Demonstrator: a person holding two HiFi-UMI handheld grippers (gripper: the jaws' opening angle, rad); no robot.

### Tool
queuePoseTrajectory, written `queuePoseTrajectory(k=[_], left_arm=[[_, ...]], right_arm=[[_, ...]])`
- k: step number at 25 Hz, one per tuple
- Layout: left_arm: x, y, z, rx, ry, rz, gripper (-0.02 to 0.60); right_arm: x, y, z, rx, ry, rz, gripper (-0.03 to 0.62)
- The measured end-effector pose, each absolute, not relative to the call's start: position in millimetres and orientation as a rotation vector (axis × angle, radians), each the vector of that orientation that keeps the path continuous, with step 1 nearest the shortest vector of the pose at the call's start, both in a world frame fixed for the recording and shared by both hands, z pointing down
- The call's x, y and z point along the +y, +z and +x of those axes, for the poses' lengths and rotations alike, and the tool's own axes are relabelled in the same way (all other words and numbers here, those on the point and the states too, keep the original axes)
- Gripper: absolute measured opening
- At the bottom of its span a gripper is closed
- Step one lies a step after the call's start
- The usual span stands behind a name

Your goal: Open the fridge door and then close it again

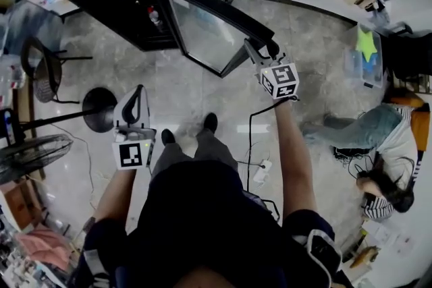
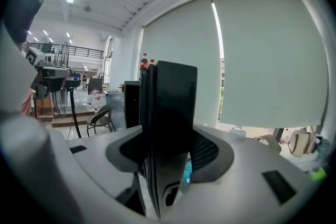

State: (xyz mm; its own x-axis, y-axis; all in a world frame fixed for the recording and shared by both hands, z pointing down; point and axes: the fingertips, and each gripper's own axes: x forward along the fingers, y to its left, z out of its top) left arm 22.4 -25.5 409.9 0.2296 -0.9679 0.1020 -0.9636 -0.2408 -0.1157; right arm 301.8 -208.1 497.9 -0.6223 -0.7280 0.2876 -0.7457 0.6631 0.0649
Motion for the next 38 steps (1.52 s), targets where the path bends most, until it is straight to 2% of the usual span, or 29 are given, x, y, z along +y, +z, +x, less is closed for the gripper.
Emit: queuePoseTrajectory(k=[38], left_arm=[[-105, 421, 43, 1.895, -0.326, -2.473, 0.021]], right_arm=[[-367, 502, 333, -2.641, 0.064, 0.894, 0.247]])
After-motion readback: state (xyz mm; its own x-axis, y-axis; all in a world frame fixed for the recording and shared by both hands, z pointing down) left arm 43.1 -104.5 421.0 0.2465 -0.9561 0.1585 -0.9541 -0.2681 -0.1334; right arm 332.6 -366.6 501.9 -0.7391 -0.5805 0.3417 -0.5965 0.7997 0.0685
